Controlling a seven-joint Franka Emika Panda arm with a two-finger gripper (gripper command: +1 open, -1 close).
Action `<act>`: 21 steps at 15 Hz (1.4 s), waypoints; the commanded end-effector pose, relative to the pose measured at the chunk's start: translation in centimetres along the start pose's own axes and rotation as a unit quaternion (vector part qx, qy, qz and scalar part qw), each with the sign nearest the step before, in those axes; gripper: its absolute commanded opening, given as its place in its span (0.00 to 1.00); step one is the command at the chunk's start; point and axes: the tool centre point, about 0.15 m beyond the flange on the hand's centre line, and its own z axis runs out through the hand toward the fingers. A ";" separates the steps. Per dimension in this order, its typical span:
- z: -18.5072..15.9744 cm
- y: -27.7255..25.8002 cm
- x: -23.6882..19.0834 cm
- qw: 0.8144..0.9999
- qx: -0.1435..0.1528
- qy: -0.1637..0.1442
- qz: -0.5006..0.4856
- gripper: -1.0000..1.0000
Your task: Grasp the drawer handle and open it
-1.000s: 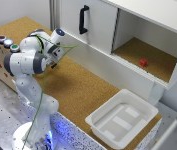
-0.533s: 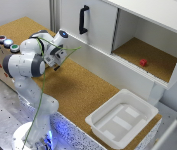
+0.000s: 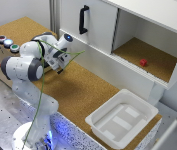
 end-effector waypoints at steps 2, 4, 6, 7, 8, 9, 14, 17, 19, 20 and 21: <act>1.5 6.1 -1.6 1.000 -0.006 -0.004 0.009 0.00; 1.3 6.9 -1.8 1.000 -0.007 -0.005 0.015 0.00; 1.1 7.6 -1.9 1.000 -0.006 -0.005 0.020 0.00; 0.9 7.9 -2.1 1.000 -0.005 -0.003 0.024 0.00; 0.7 8.2 -2.1 1.000 -0.005 -0.002 0.026 0.00; 0.5 8.7 -2.2 1.000 -0.004 -0.001 0.028 0.00; -0.8 10.3 -2.6 0.999 -0.011 0.002 0.041 0.00; -1.4 11.0 -2.8 0.999 -0.015 -0.001 0.045 0.00; -1.9 10.0 -2.6 0.999 -0.029 -0.017 0.029 1.00; -2.3 9.2 -2.6 0.999 -0.043 -0.024 0.019 1.00; -3.0 8.3 -2.6 0.998 -0.060 -0.024 0.007 1.00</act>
